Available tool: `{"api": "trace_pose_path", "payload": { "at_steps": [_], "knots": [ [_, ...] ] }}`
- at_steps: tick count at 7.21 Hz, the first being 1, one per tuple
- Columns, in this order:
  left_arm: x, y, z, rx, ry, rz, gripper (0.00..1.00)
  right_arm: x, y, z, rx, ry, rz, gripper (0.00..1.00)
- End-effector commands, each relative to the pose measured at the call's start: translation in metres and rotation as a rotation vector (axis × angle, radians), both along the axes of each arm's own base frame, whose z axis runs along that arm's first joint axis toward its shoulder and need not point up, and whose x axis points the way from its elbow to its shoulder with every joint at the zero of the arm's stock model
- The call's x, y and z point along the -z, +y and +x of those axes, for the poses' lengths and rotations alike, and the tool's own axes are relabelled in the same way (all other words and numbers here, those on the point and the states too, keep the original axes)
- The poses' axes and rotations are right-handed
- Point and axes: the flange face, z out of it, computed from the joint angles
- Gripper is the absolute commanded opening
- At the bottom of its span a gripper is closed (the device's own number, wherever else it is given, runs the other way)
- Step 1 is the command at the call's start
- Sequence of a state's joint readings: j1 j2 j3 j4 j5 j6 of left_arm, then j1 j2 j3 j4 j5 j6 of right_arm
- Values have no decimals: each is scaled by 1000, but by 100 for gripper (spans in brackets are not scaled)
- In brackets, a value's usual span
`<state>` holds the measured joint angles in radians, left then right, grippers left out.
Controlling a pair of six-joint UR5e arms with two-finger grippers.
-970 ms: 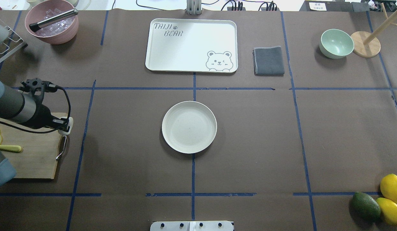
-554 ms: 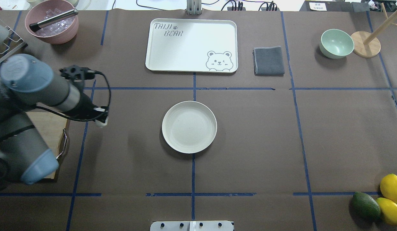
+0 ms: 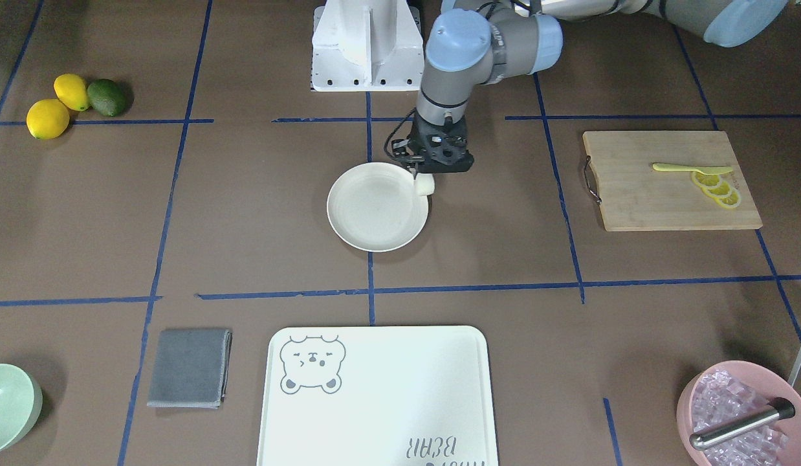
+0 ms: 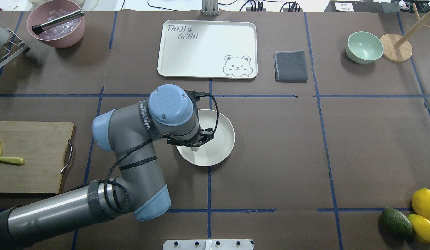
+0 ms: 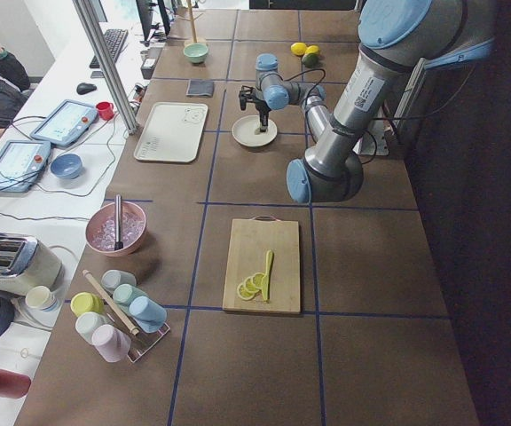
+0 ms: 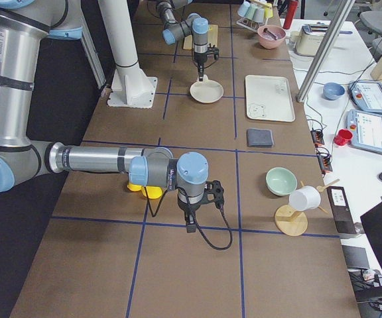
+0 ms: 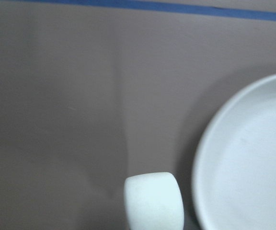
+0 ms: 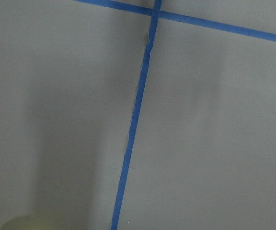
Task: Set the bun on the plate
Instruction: 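Carry the bun with the left gripper over the white plate and lower it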
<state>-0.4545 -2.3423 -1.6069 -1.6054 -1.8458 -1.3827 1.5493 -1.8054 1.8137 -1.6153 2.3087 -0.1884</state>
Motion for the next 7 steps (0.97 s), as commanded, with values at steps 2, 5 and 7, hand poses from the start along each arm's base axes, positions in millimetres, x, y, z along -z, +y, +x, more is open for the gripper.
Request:
{"api": "trace_pose_path", "payload": {
  "at_steps": [2, 5, 7],
  "knots": [
    [20, -17, 57, 19, 12, 34, 28, 3, 0, 0, -3, 0, 3, 100],
    [-10, -22, 61, -11, -11, 63, 79, 3, 0, 0, -3, 0, 4, 100],
    [4, -33, 39, -24, -8, 95, 100, 4, -1, 0, -3, 0, 6, 100]
  ]
}}
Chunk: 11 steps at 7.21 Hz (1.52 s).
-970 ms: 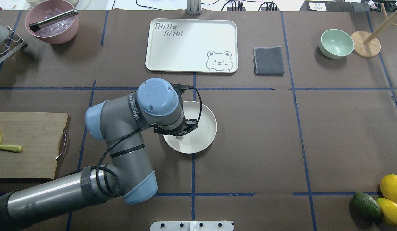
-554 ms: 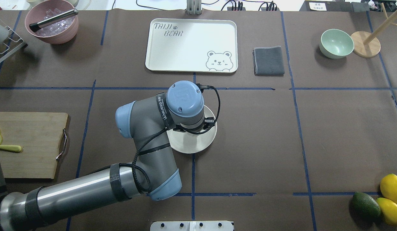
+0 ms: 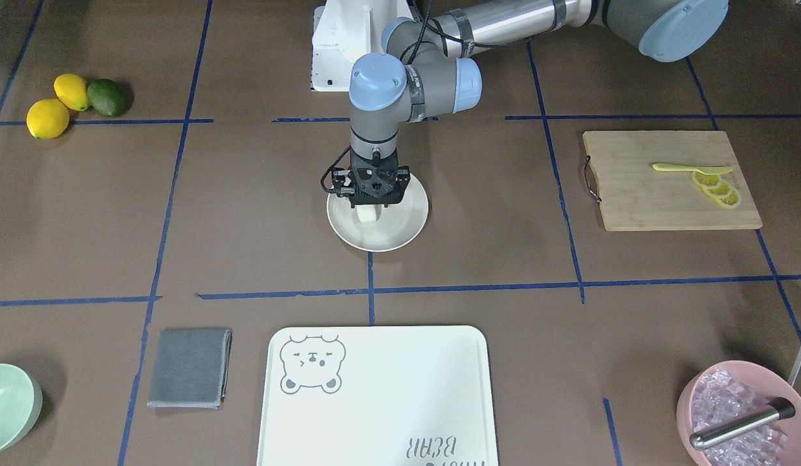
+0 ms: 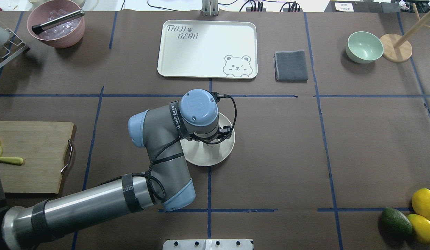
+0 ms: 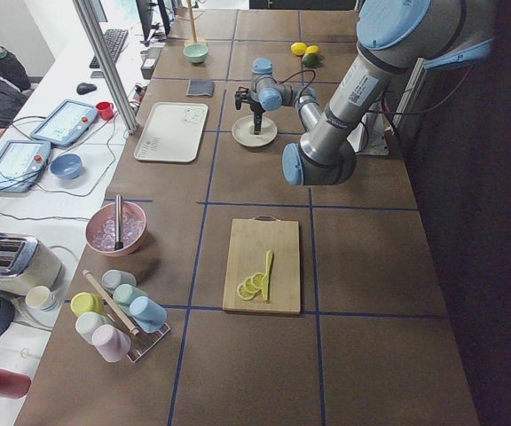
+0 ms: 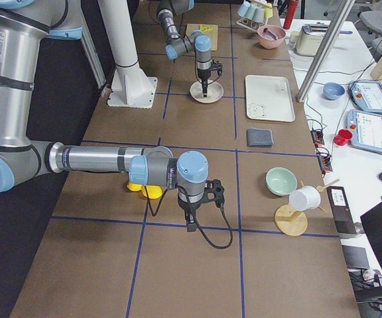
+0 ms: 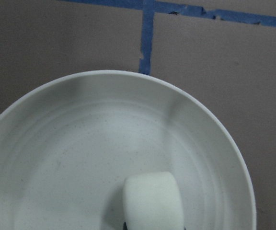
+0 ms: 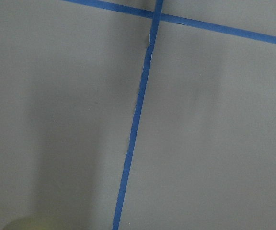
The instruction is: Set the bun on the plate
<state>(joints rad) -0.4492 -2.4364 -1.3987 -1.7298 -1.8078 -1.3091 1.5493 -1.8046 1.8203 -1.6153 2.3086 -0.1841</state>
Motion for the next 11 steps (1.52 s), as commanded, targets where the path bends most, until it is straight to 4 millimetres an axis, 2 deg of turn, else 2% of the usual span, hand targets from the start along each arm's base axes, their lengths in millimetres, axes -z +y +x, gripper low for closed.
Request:
{"api": "trace_pose_path", "payload": {
  "at_steps": [1, 2, 3, 4, 5, 7, 8, 9, 10, 11],
  "knots": [
    [27, -12, -45, -23, 7, -34, 100, 1, 0, 0, 0, -2, 1, 100],
    [38, -11, -97, -78, 16, -45, 100, 6, 0, 0, 0, -2, 12, 100],
    [22, -6, -151, -119, -7, -4, 100, 5, 0, 0, -1, 0, 9, 100],
    [-7, -12, -211, -174, -32, 61, 100, 6, 0, 0, -1, 0, 11, 100],
    [-44, -23, -270, -219, -34, 99, 100, 7, -1, 0, -1, -2, 12, 100],
    [-121, -54, -368, -322, -73, 197, 100, 7, -1, 0, -1, 0, 12, 100],
    [-174, -67, -437, -349, -92, 225, 100, 5, -1, 0, -1, 0, 9, 100],
    [-210, -79, -507, -349, -113, 264, 100, 7, -2, 0, -15, -4, 0, 100],
    [-259, -84, -563, -327, -147, 237, 100, 6, -2, 0, -31, -2, -16, 100],
    [-313, -88, -609, -326, -169, 207, 100, 6, -2, 0, -30, -2, -15, 100]
  ]
}}
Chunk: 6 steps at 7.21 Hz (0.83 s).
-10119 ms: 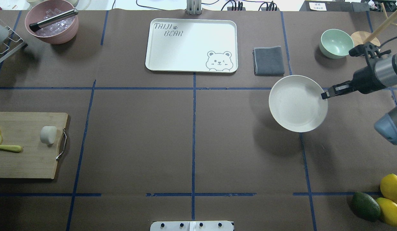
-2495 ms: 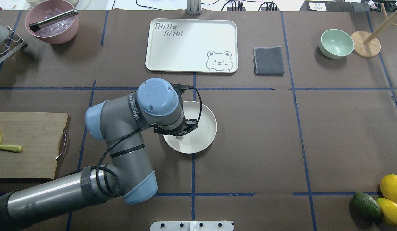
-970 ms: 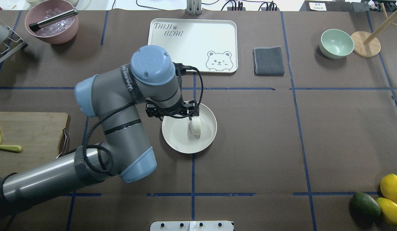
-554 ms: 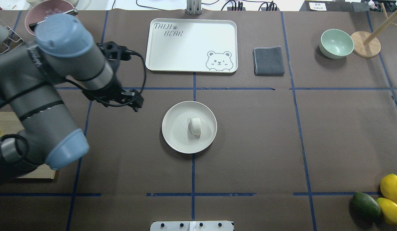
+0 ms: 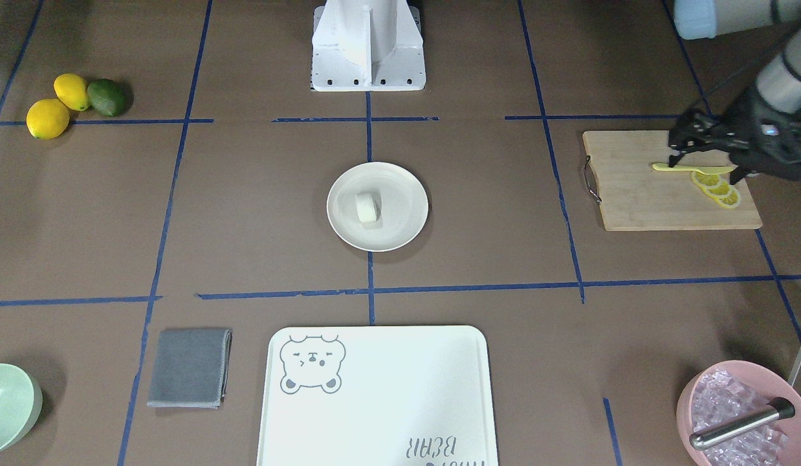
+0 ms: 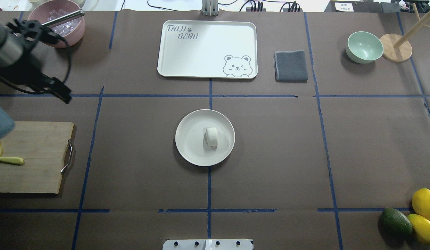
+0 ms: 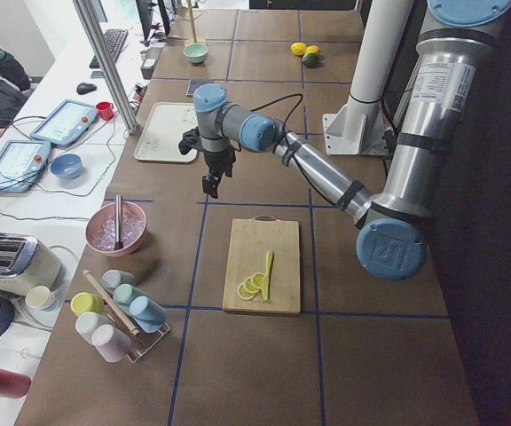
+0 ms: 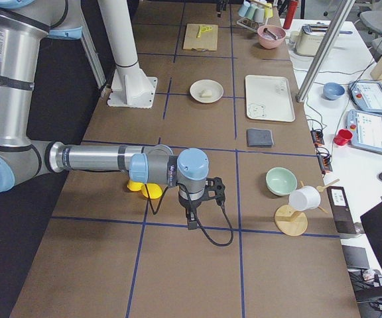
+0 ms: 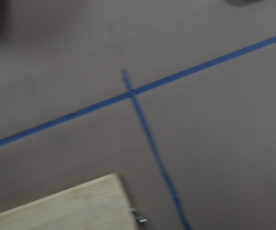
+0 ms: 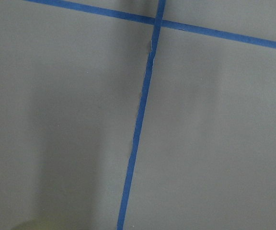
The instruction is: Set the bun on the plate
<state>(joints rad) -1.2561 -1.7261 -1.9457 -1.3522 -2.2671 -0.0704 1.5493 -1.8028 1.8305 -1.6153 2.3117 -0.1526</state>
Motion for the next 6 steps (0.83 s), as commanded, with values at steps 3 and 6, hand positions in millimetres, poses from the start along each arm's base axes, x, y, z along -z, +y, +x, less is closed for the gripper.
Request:
{"api": "trace_pose_path", "payload": {
  "at_steps": [3, 6],
  "knots": [
    [-176, 4, -157, 56, 8, -143, 100, -2, 0, 0, -6, 0, -9, 100],
    [-240, 34, -170, 97, 24, -234, 100, -2, 0, 0, -5, 0, -8, 100]
  ]
}}
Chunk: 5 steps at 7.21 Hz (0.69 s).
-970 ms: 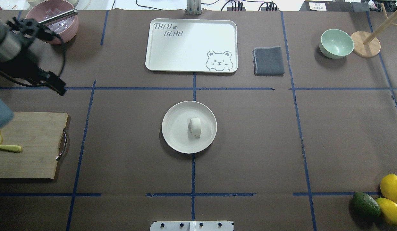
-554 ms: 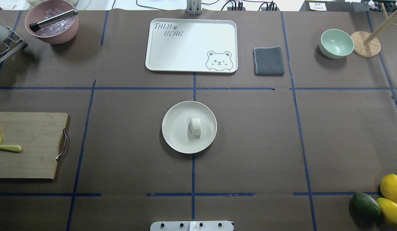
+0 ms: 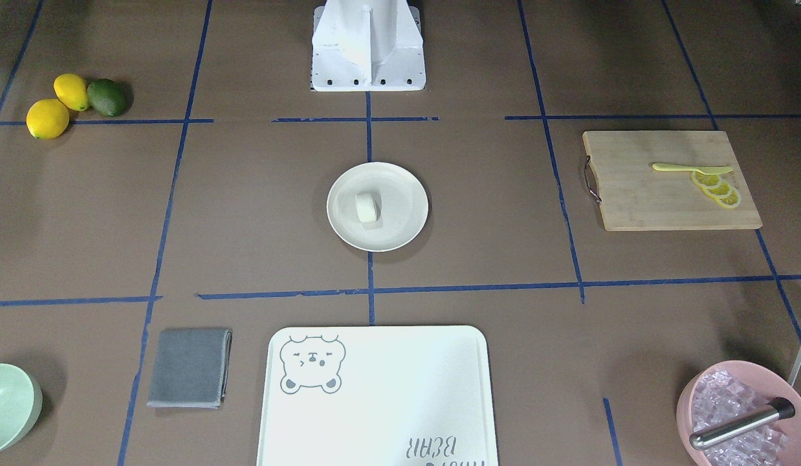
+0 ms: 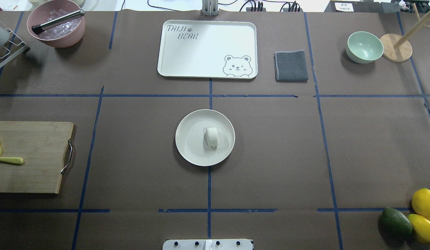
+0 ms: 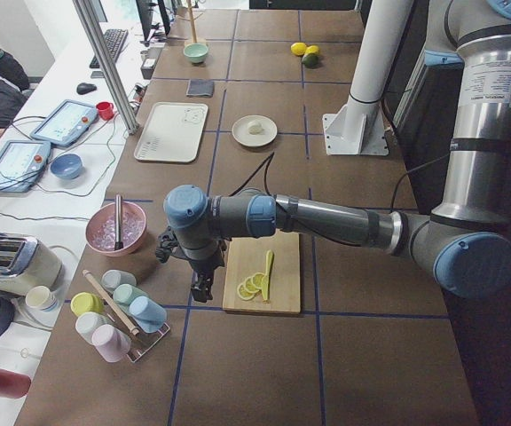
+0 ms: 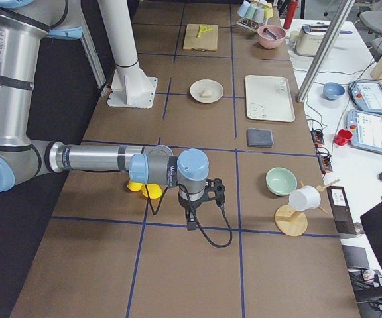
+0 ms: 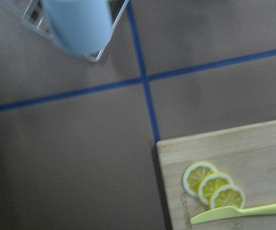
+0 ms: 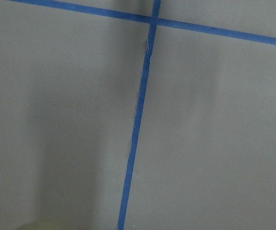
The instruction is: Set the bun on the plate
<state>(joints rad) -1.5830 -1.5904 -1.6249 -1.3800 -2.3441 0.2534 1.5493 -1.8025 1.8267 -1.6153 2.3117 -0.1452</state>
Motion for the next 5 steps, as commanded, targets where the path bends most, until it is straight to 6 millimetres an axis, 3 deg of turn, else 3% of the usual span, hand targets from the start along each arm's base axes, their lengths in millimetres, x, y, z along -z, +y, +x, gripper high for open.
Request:
{"api": "trace_pose_path", "payload": {
  "at_steps": [1, 4, 5],
  "knots": [
    [-30, 11, -5, 33, -4, -41, 100, 1, -2, 0, -1, 0, 3, 100],
    [-40, 17, -5, 27, -11, -58, 100, 2, -2, 0, -1, 0, 4, 100],
    [-34, 15, -5, 28, -11, -45, 100, 3, -2, 0, -1, 0, 6, 100]
  ]
}}
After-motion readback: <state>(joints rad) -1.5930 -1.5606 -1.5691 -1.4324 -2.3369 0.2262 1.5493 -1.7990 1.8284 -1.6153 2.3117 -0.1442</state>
